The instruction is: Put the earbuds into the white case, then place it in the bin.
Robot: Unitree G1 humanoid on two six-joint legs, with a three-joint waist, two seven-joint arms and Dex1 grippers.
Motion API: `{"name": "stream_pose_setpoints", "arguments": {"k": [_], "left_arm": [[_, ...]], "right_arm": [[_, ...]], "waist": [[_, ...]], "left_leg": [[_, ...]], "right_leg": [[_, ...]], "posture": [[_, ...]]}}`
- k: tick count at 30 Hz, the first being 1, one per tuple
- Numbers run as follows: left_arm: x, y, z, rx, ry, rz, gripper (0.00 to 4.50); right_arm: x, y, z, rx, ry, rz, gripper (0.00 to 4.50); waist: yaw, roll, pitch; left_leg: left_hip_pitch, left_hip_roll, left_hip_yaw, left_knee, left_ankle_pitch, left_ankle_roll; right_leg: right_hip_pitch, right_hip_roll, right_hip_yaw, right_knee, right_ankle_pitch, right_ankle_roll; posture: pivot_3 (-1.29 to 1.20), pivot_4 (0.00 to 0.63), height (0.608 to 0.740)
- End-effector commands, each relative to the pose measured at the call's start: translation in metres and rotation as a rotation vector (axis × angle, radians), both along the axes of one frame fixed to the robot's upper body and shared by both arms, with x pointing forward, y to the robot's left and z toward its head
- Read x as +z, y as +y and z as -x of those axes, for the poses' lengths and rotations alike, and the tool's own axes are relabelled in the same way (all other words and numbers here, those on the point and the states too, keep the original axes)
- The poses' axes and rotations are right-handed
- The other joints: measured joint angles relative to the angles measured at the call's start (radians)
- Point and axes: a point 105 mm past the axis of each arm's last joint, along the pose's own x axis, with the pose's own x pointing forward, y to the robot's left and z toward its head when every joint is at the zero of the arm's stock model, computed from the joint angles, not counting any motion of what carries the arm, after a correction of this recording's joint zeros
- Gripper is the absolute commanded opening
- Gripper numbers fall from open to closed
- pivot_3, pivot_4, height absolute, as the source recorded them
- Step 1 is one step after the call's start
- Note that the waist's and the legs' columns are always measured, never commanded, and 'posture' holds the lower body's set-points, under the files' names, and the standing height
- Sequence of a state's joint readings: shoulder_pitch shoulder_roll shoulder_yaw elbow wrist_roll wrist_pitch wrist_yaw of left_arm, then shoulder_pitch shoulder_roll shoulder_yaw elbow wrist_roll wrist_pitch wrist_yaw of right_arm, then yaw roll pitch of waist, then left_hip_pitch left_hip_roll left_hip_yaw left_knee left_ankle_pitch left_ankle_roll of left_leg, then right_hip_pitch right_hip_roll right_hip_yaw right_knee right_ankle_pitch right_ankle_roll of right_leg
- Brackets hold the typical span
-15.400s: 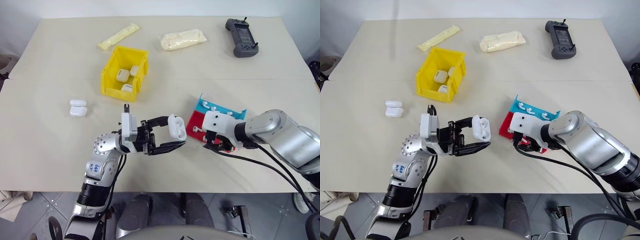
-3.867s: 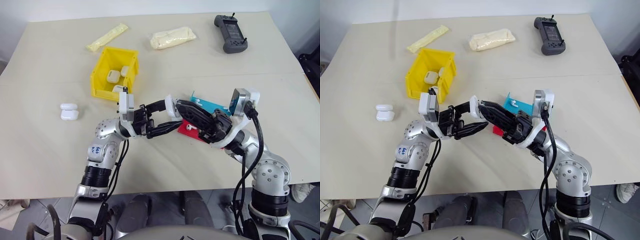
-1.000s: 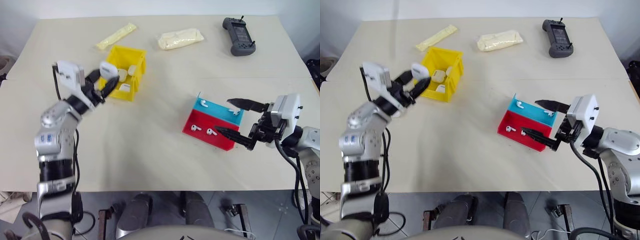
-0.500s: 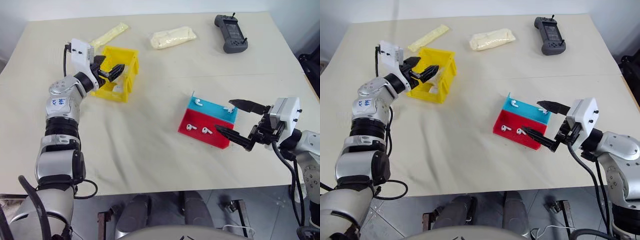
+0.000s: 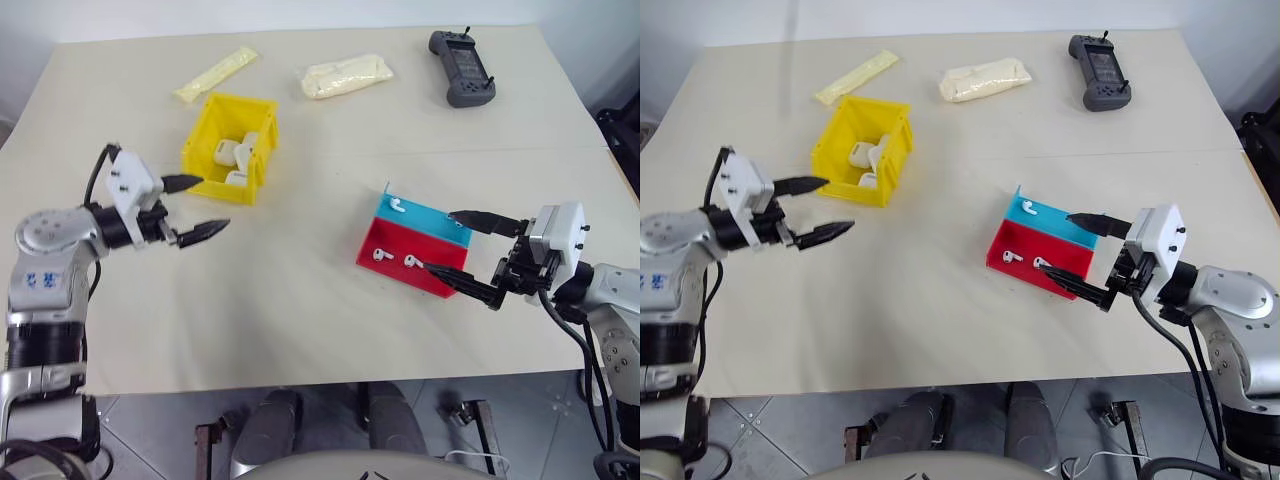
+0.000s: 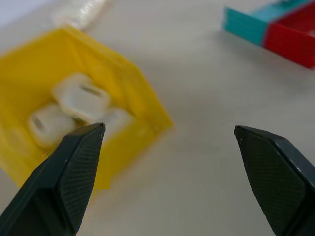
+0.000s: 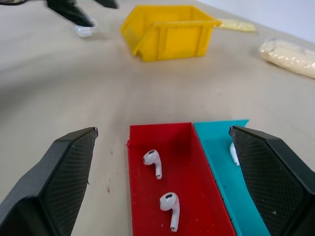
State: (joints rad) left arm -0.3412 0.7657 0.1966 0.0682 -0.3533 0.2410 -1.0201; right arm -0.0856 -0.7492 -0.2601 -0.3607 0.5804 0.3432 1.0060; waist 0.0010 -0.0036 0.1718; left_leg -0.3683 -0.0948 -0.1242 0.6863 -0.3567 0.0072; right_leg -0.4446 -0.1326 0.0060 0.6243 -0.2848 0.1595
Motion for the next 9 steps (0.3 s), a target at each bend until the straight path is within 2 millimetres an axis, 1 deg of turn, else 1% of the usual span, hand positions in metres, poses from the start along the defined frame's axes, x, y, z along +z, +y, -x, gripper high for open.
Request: {"name": "stream_pose_setpoints", "arguments": {"k": [1,5,9], "left_arm": [[-0.004,-0.009,0.025,-0.067,0.014,0.009,4.47],[-0.017,-0.009,0.038,-0.058,0.019,-0.005,4.47],[-0.017,-0.012,0.037,-0.046,-0.011,-0.034,4.47]], "right_arm": [[0.004,0.0,-0.001,0.033,-0.035,0.004,4.5],[0.001,-0.004,-0.003,0.027,-0.036,0.016,4.5],[0.0,-0.004,-0.004,0.021,-0.039,0.008,4.5]], "waist": [[0.001,0.0,0.0],[0.005,0.0,0.0],[0.008,0.0,0.0]], "left_leg": [[0.0,0.0,0.0,0.0,0.0,0.0],[0.0,0.001,0.0,0.0,0.0,0.0],[0.0,0.0,0.0,0.0,0.0,0.0]], "right_leg": [[0.0,0.0,0.0,0.001,0.0,0.0],[0.0,0.001,0.0,0.0,0.0,0.0],[0.0,0.0,0.0,0.0,0.0,0.0]], "posture": [[0.0,0.15,0.74],[0.0,0.15,0.74],[0.0,0.15,0.74]]}}
